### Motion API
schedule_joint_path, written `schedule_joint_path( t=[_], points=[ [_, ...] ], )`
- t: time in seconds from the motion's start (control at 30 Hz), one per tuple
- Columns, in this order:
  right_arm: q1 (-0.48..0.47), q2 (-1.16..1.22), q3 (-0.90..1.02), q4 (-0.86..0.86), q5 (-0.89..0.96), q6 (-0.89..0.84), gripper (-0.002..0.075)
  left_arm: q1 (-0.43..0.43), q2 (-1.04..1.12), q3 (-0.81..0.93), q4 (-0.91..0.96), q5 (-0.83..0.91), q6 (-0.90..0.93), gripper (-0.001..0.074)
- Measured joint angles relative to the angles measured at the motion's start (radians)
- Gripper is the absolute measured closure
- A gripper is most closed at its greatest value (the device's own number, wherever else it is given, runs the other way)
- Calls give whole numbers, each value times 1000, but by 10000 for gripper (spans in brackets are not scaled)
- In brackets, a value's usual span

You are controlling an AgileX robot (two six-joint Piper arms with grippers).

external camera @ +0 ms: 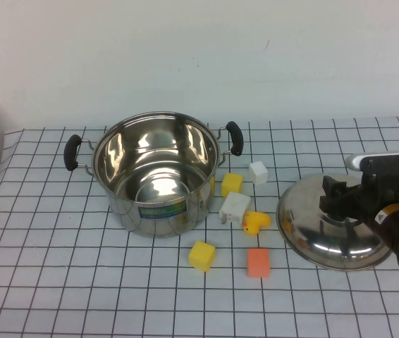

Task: Cover the pot
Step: Pick up the pot lid

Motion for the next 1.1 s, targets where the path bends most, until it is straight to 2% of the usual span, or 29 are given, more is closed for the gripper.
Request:
schedule_joint_path(
  t=[0.37, 0.77, 0.9, 1.07, 1.1],
  points=[
    [0, 70, -24, 96, 32, 0, 148, 0, 0, 0, 0, 0, 0, 738],
    [0, 70, -54, 96, 101, 0, 160, 0, 0, 0, 0, 2, 2, 738],
    [0, 70, -63, 95, 146, -4, 218, 0, 0, 0, 0, 2, 2, 738],
    [0, 70, -63, 93, 173, -6, 382, 0, 0, 0, 0, 2, 2, 738],
    [0, 70, -63, 91, 176, -6, 382, 0, 0, 0, 0, 2, 2, 738]
  ],
)
